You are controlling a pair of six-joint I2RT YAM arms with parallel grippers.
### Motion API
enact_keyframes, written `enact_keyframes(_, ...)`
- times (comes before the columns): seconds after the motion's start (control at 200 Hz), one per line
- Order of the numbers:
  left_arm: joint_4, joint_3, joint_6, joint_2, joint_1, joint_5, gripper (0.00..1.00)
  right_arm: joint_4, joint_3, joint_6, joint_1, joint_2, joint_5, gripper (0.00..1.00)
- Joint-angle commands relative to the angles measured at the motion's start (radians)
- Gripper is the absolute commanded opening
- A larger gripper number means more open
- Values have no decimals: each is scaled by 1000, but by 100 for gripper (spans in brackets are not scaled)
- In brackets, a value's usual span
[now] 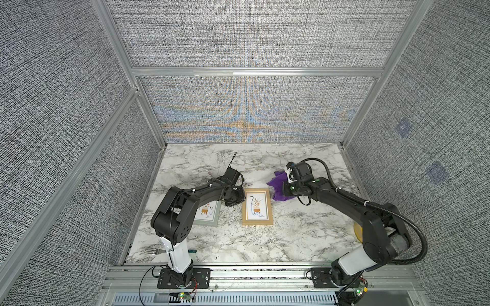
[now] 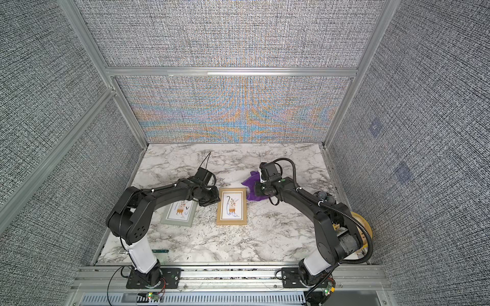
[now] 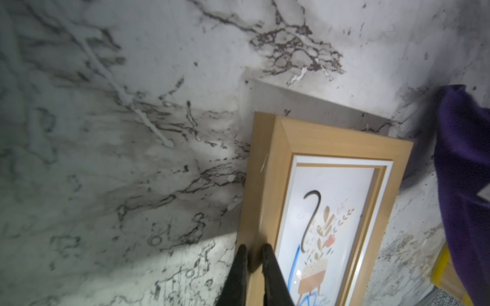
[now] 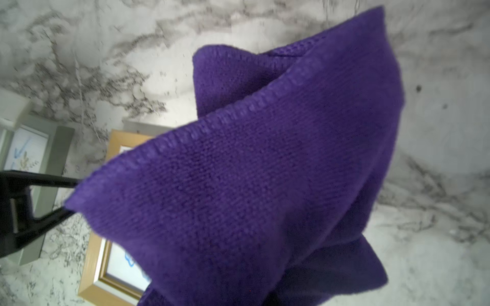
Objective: Wipe the picture frame with a cloth
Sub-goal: Wipe the dirt from the picture frame.
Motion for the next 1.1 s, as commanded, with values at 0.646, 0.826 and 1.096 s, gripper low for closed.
enact_keyframes(0.646,-51,-213,-31,-274,5,116,51,-188,-111,137,141,-87,117,0)
enact_keyframes(0.826,21,-240,-52,-274,5,86,51,-261,-117,71,228,-136,50,0)
enact_keyframes(1.096,159,-213,-55,-181,5,99,49,-256,-52,103,339,-113,-30,0)
